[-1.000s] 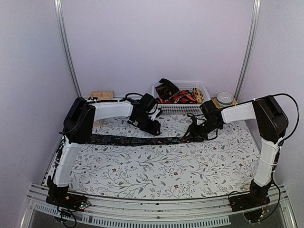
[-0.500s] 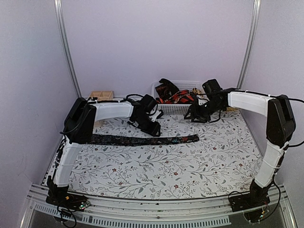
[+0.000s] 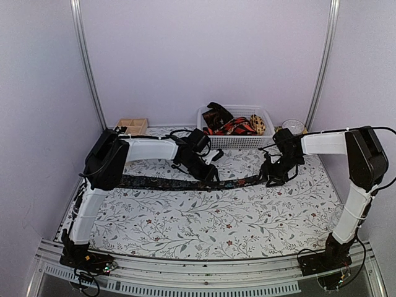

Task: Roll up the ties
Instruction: Adjust the tie at the center of the board.

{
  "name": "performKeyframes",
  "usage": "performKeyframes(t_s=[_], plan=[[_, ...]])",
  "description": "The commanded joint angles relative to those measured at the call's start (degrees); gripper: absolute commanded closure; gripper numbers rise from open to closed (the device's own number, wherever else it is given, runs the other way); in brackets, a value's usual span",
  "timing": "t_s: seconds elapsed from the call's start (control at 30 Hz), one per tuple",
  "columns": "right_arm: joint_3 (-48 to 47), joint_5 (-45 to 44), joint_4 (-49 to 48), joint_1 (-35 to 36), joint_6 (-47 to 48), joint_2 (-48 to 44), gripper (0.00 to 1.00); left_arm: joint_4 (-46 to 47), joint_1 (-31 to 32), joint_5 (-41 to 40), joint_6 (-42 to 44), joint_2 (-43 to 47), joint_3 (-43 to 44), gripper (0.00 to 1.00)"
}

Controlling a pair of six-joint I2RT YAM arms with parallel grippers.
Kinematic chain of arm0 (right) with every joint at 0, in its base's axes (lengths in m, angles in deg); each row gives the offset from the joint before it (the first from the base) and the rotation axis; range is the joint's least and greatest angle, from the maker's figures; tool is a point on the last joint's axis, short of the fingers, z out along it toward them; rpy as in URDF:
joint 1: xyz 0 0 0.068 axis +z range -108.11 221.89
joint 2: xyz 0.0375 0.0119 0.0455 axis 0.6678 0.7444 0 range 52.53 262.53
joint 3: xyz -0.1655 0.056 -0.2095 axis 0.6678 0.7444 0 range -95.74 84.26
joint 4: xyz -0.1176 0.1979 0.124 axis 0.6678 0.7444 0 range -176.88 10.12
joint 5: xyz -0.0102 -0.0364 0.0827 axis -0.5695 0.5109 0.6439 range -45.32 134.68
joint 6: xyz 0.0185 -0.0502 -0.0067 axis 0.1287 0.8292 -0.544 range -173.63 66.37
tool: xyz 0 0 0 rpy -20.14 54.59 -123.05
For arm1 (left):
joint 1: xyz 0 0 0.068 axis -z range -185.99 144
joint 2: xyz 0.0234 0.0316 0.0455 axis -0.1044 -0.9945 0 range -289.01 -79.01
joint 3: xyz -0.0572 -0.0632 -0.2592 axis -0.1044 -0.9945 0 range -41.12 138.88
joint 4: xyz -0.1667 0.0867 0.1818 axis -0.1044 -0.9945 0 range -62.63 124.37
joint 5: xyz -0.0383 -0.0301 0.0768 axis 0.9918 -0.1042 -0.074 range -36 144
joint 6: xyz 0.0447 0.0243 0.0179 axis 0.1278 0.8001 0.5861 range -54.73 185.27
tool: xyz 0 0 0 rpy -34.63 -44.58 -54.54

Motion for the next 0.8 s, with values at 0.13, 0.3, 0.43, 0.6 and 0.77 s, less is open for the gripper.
performKeyframes(t_s=[0.13,0.3,0.43,0.6,0.77], plan=[[5.6,0.4,-0.4,-0.6,-0.7,-10.3,0.49,-3.4,8.1,8.6,-0.3,-4.7,-1.9,0.64],[9.4,-2.4,-0.6,-1.1,-2.3,-14.6,0.49,-3.9,9.2,9.8,-1.1,-6.5,0.6,0.66],[12.1,-2.0,-0.2,-1.1,-2.9,-18.1,0.46,-3.5,8.3,6.2,-2.0,-5.8,1.1,0.61],[16.5,1.0,-1.2,-0.4,-3.7,-22.6,0.45,-0.5,5.1,3.8,-2.7,-1.7,-0.9,0.54],[19.1,-1.3,0.0,2.3,-4.5,-22.2,0.45,-3.1,4.2,-0.3,-1.4,-1.2,1.0,0.5]])
